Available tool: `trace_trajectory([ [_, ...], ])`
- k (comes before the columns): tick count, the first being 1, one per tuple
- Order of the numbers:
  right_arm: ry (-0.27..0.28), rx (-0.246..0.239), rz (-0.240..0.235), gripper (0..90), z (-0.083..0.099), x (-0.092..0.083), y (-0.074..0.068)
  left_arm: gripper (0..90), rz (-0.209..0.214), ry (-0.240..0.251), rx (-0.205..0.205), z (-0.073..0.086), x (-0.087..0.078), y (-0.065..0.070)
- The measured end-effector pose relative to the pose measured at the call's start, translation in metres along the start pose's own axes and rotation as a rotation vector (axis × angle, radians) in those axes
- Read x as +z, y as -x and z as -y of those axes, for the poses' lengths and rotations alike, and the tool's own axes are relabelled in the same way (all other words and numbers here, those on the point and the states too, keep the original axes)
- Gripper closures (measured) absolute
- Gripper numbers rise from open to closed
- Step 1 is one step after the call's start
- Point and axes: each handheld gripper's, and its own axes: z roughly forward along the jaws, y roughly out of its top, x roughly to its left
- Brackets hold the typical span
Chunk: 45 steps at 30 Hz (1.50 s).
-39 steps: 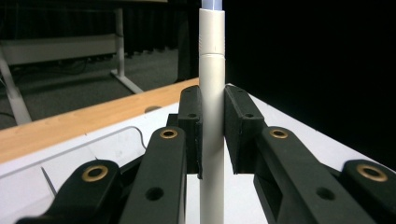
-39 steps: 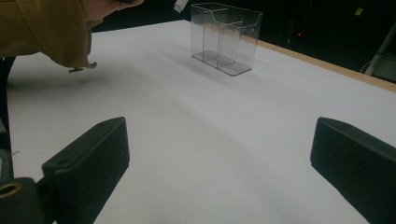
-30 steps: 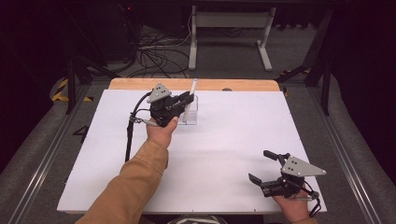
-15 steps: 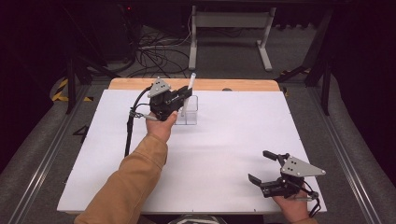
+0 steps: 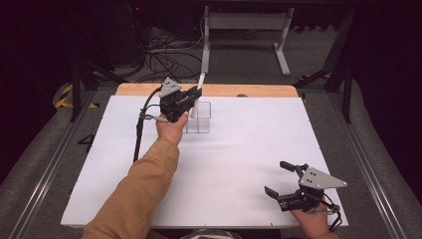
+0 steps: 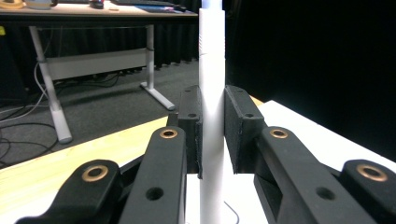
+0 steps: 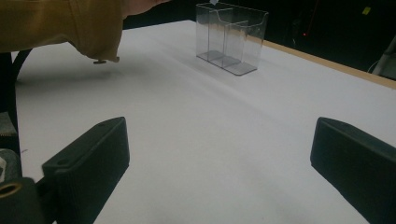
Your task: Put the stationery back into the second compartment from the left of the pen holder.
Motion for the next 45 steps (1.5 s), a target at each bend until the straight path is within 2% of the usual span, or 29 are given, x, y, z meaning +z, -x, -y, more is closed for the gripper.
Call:
trace_trajectory([
  [2,0.0,0.0,-0.003,5.0,0.0,0.0,0.0,78.5,-0.004,0.004,-0.009,0.001,0.001,-0.004],
  [13,0.002,-0.006,-0.015,5.0,0.0,0.001,-0.002,78.5,-0.044,0.034,0.033,0.007,0.009,-0.009],
  [25,0.003,-0.009,-0.019,5.0,0.0,0.001,-0.002,78.2,-0.075,0.019,0.062,0.013,0.015,-0.012],
  [31,0.006,-0.009,-0.019,5.0,0.0,0.0,-0.002,78.2,-0.069,0.01,0.058,0.015,0.016,-0.014],
  [36,0.008,-0.01,-0.021,4.9,0.0,0.0,-0.002,78.2,-0.042,-0.015,0.025,0.018,0.015,-0.016],
  [39,0.012,-0.009,-0.023,5.0,0.0,0.0,-0.002,78.2,-0.043,-0.031,0.043,0.02,0.014,-0.017],
  [45,0.008,-0.008,-0.027,5.0,0.0,0.001,-0.002,78.0,-0.037,-0.051,0.034,0.026,0.012,-0.017],
])
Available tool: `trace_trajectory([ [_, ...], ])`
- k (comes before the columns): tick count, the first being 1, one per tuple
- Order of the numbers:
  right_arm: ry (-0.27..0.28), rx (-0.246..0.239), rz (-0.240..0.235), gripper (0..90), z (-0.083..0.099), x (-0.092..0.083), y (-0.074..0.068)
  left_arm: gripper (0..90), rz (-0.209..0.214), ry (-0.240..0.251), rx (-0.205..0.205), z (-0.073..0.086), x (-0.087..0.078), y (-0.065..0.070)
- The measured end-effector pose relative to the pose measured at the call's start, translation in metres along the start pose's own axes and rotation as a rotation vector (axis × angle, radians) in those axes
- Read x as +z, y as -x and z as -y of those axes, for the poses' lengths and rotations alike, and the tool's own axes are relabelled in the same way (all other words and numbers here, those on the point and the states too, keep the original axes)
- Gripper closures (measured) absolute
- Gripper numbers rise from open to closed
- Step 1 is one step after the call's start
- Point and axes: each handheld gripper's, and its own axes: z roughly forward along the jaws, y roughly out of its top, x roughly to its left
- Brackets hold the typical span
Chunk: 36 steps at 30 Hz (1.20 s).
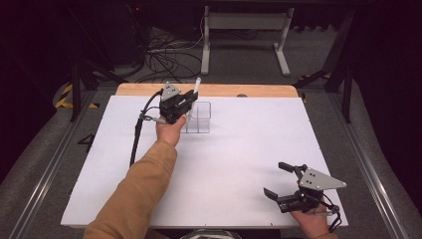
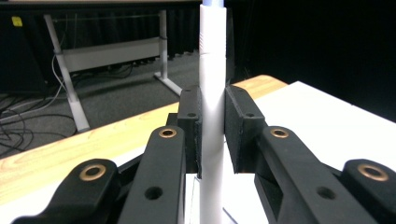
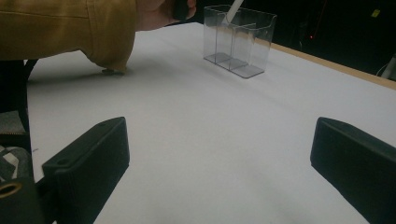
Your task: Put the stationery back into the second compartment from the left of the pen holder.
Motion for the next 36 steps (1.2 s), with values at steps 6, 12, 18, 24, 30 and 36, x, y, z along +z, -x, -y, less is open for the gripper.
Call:
trace_trajectory([
  [6,-0.001,-0.002,-0.002,5.0,-0.001,0.001,0.001,64.1,-0.025,-0.013,0.013,0.002,-0.005,0.003],
  [12,0.006,-0.003,-0.012,4.9,-0.002,0.006,0.003,43.9,-0.038,-0.005,0.029,-0.003,-0.019,0.009],
  [18,0.009,-0.008,-0.026,4.9,-0.004,0.011,0.004,33.0,-0.012,0.026,0.043,-0.013,-0.042,0.019],
  [24,0.007,-0.007,-0.024,4.9,-0.004,0.011,0.004,29.9,0.019,0.027,0.056,-0.017,-0.056,0.025],
  [30,0.005,-0.006,-0.017,4.8,-0.004,0.01,0.003,29.2,0.03,0.021,0.053,-0.019,-0.064,0.026],
  [36,0.007,-0.005,-0.011,4.8,-0.003,0.008,0.002,28.5,0.053,0.025,0.049,-0.021,-0.07,0.031],
])
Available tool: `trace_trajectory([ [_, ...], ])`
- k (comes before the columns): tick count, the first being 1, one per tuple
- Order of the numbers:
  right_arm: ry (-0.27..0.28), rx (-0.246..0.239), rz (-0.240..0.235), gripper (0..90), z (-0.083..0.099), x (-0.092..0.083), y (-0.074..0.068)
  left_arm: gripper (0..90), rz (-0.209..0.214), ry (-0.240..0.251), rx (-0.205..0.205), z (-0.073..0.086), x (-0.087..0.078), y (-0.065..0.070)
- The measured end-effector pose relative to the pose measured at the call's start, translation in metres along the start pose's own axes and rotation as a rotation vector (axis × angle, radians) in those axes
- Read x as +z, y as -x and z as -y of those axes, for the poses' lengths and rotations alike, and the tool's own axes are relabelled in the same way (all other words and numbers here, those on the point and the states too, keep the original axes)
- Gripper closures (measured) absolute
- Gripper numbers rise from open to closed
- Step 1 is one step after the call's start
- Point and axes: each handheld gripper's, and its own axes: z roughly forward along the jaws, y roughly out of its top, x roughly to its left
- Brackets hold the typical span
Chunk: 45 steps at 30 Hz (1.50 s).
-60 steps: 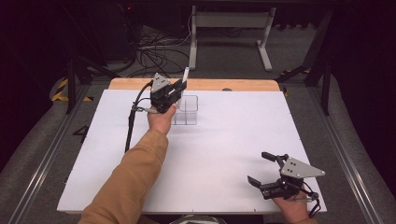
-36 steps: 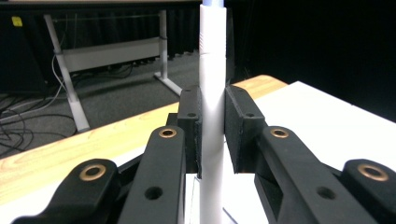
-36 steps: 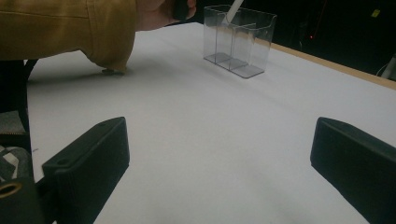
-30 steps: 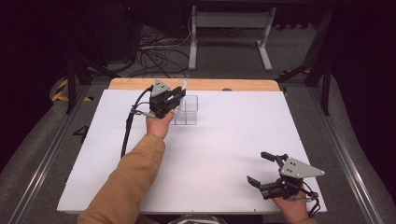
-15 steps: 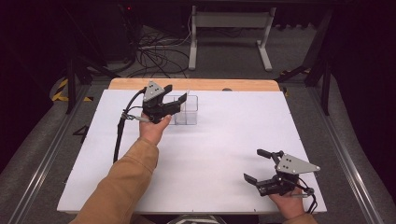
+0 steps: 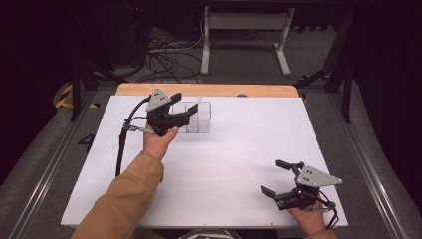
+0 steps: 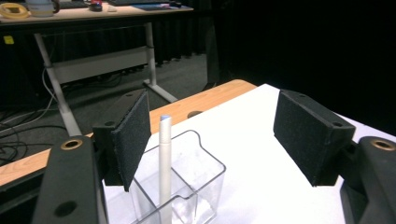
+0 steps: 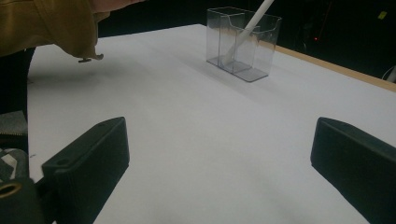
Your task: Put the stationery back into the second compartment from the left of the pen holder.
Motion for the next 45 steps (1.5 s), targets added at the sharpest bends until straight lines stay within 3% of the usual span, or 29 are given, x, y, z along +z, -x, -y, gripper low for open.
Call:
trace_trajectory([
  [10,-0.001,0.003,-0.002,4.8,0.0,0.0,0.0,26.0,0.038,-0.01,0.052,-0.005,-0.024,0.01],
  [21,0.002,0.002,-0.007,4.3,0.0,0.0,0.0,23.7,0.067,-0.036,0.093,0.0,-0.054,0.02],
  [29,-0.001,0.002,-0.016,4.2,0.0,0.001,0.0,21.2,0.08,-0.058,0.086,0.007,-0.072,0.021],
  [37,0.0,0.009,-0.015,4.0,0.0,0.001,0.0,20.5,0.113,-0.107,0.068,0.028,-0.088,0.017],
  [45,0.0,0.009,-0.017,4.0,0.0,0.002,-0.001,19.1,0.135,-0.106,0.052,0.047,-0.105,0.013],
])
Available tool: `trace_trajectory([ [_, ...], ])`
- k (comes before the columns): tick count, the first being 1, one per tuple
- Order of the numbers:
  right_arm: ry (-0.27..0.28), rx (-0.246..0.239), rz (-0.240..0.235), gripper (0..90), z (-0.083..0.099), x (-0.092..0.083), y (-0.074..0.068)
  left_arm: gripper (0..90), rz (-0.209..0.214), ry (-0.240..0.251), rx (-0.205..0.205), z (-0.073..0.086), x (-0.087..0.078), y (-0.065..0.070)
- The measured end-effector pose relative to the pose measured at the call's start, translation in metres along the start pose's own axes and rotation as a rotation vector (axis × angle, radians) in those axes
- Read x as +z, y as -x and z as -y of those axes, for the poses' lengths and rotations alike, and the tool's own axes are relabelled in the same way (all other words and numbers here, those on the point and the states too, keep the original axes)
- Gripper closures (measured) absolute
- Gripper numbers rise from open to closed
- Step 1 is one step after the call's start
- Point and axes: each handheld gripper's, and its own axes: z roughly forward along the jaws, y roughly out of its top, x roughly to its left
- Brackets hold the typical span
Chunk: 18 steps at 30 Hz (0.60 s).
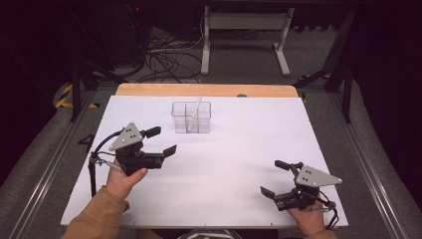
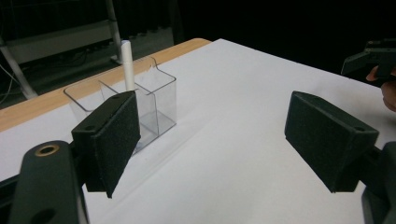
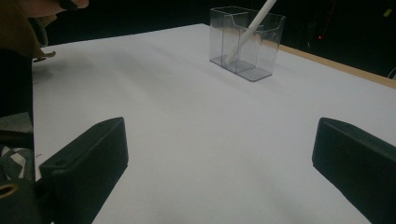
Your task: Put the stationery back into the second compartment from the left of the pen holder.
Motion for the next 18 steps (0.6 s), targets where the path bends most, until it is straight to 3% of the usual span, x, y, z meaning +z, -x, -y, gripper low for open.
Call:
trace_trajectory([
  [6,0.0,-0.001,-0.001,4.0,0.0,0.0,0.0,18.3,0.002,-0.029,0.041,0.018,-0.006,0.0],
  [18,-0.005,-0.005,-0.002,4.0,0.0,0.001,-0.001,18.0,0.026,-0.058,-0.026,0.05,-0.009,0.002],
])
